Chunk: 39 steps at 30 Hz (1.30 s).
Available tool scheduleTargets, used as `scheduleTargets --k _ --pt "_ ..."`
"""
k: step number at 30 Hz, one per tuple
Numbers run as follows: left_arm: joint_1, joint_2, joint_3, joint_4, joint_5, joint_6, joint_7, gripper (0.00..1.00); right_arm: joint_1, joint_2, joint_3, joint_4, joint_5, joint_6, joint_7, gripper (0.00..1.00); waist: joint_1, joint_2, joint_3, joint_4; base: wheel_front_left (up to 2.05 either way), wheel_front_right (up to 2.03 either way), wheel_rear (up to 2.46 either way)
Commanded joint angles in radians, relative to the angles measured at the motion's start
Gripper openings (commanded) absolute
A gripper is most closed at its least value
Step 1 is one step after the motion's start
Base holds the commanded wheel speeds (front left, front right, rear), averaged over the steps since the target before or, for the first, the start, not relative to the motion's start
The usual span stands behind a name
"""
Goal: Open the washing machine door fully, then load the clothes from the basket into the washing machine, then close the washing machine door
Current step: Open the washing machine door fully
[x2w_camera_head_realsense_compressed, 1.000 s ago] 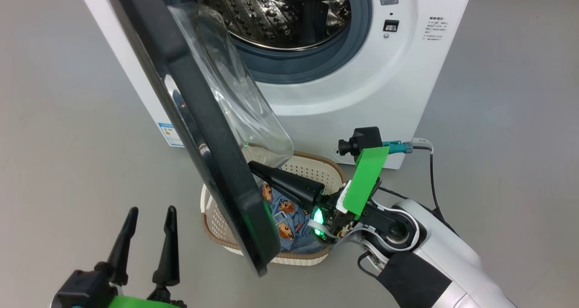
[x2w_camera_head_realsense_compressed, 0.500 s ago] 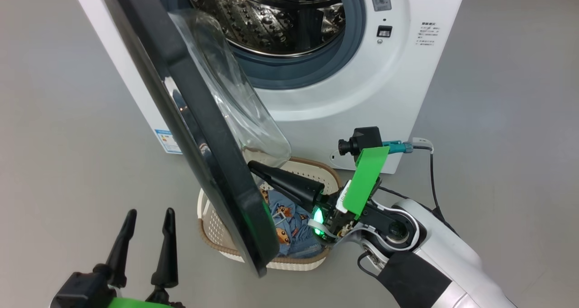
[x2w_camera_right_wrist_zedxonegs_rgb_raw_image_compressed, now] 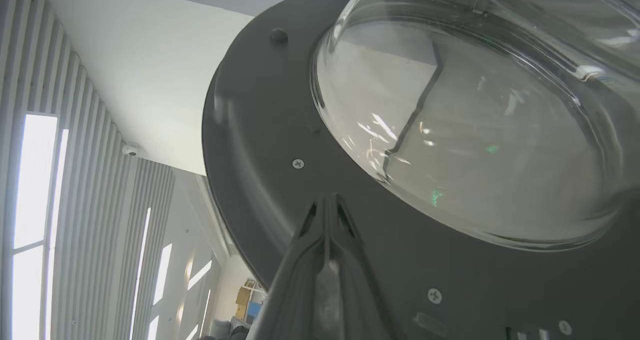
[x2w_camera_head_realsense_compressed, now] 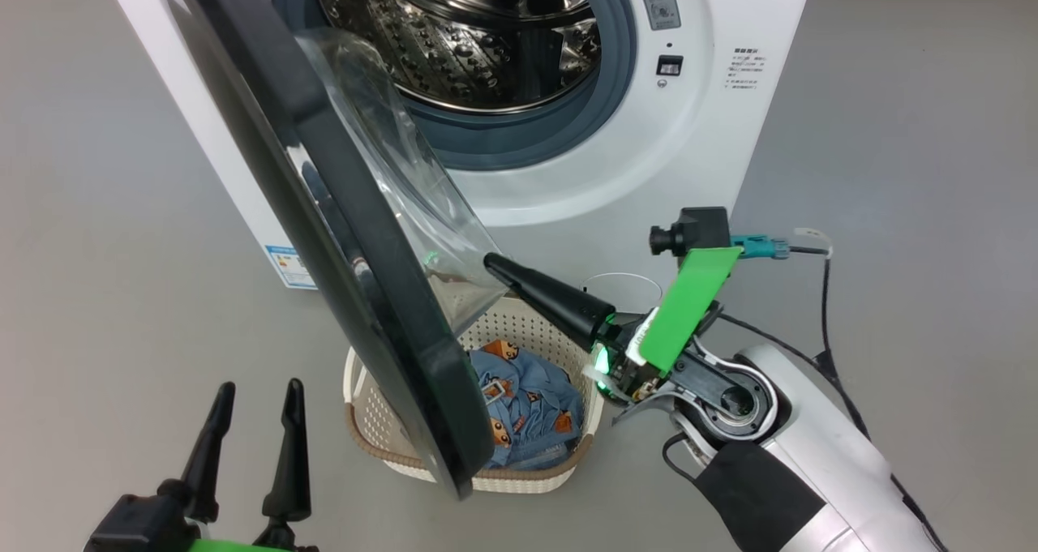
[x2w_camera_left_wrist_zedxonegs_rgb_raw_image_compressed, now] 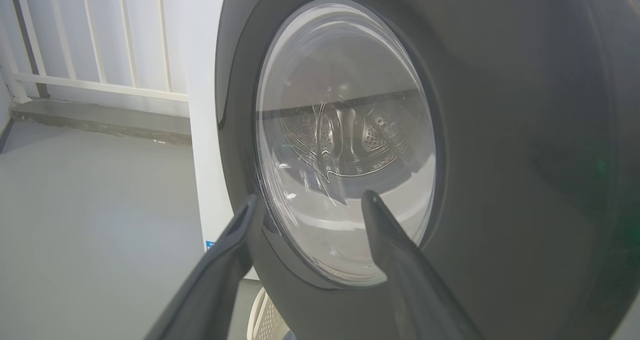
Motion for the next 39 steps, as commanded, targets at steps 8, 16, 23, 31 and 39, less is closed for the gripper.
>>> scheduleTargets --k 8,16,23,31,39 --pt "-0.007 0.011 0.04 -0.031 0.002 -0.002 -0.006 1.0 0.027 -0.005 -0.042 -0.092 -0.18 0.002 -0.073 1.0 0.0 0.0 -0.006 -0.01 0.0 0.0 0.0" --pt "-0.006 0.011 0.046 -0.032 0.006 -0.002 -0.006 1.0 0.042 -0.104 0.014 -0.173 -0.335 0.002 -0.247 1.0 0.0 0.0 -0.006 -0.026 0.0 0.0 0.0" --pt "-0.002 0.011 0.052 -0.031 0.009 -0.002 -0.006 1.0 0.038 -0.222 0.115 -0.179 -0.472 0.002 -0.467 1.0 0.0 0.0 -0.012 -0.044 0.0 0.0 0.0" --pt "0.005 0.011 0.057 -0.032 0.012 -0.001 -0.006 1.0 0.033 -0.345 0.156 -0.086 -0.687 0.002 -0.657 1.0 0.0 0.0 -0.017 -0.067 0.0 0.0 0.0" --pt "0.01 0.011 0.064 -0.031 0.015 -0.001 -0.006 1.0 0.173 -0.31 -0.168 -0.149 -0.994 0.002 -0.659 1.0 0.0 0.0 -0.015 -0.089 0.0 0.0 0.0"
